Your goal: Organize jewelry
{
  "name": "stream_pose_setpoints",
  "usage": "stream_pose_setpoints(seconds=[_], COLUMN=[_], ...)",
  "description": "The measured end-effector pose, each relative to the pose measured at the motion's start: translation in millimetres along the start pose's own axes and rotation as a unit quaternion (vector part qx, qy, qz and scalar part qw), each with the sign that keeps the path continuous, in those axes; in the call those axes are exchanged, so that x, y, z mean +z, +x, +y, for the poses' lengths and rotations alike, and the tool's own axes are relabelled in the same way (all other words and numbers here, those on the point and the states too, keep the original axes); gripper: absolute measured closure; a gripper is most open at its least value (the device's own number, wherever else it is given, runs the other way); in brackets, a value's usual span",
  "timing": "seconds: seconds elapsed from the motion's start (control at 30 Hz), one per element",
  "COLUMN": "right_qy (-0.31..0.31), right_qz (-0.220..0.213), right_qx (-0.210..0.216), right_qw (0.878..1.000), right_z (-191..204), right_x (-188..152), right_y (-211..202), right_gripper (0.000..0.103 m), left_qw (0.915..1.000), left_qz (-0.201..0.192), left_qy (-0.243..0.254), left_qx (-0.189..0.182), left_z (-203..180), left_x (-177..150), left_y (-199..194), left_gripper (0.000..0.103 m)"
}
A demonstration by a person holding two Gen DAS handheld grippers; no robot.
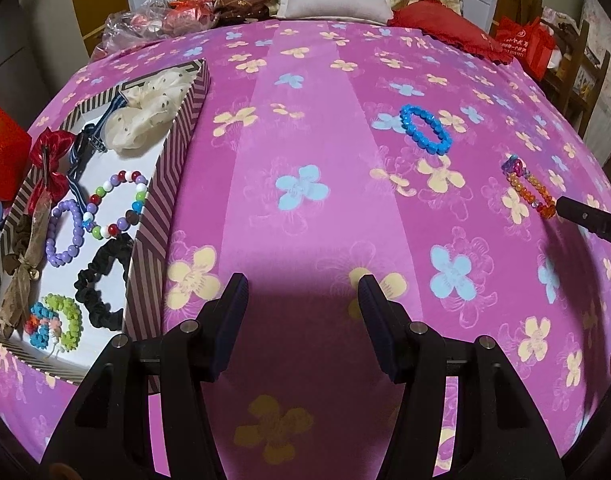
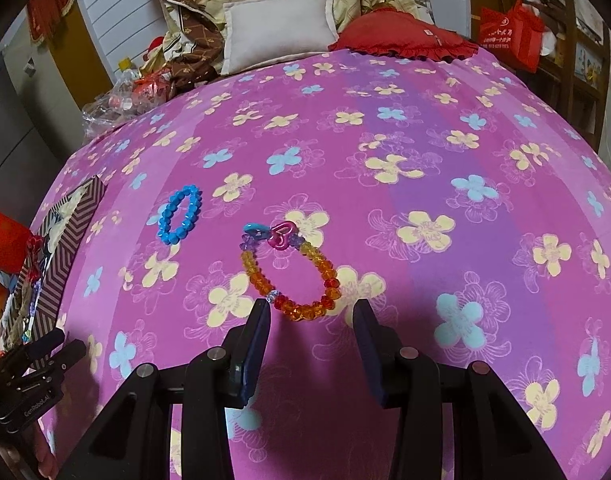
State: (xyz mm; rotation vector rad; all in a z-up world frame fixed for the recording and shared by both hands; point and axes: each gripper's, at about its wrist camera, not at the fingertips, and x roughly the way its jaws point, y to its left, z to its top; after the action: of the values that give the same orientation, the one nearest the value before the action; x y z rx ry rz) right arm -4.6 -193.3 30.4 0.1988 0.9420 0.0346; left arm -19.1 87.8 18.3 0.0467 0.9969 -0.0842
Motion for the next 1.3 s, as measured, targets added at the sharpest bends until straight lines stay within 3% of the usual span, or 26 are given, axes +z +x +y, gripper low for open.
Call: stream_pose_setpoints(seconds=[0.13,0.27,0.47,0.83,1.0,1.3], right_qy=[-0.002,0.003,0.004,0.018,0.012,0.019], right_qz=[-0.003,-0.006,-0.013,-0.028,-0.042,-0.046], right_qx=[0.002,0.008,0.023,0.06,0.065,0.082], right_qw=[1.0,1.0,1.0,0.998,0.997,0.995], right_z=[-1.5,-3.9,-4.3,-19.5,-22.7,-27.0], right_x=[0.3,3.4,8.3,9.0,7.3,6.9], right_y=[2.5,8.3,17.1,23.3,23.4,24.4], right_gripper=[0.062,0.062,0.062,0.062,0.062,0.06], left_qw=[1.0,0.9995,0.9967,0.9899,0.9933,0.9957], left_qz=[0.0,0.0,0.015,0.061,0.053,0.028], left_qy=[-0.001,-0.023,-0.052,-0.033,0.013,0.073], left_qx=[0.001,-0.023,-0.061,-0.124,-0.102,-0.049], left_z=[-0.6,6.2,6.3,-45.6,-67.8,-86.3], left_x=[1.0,14.8,59.6,137.8,147.0,149.2], left_y=[0.8,-2.8,7.4,71.5,86.9,94.9], left_gripper=[0.046,0.046,0.046,0.046,0.049,0.072])
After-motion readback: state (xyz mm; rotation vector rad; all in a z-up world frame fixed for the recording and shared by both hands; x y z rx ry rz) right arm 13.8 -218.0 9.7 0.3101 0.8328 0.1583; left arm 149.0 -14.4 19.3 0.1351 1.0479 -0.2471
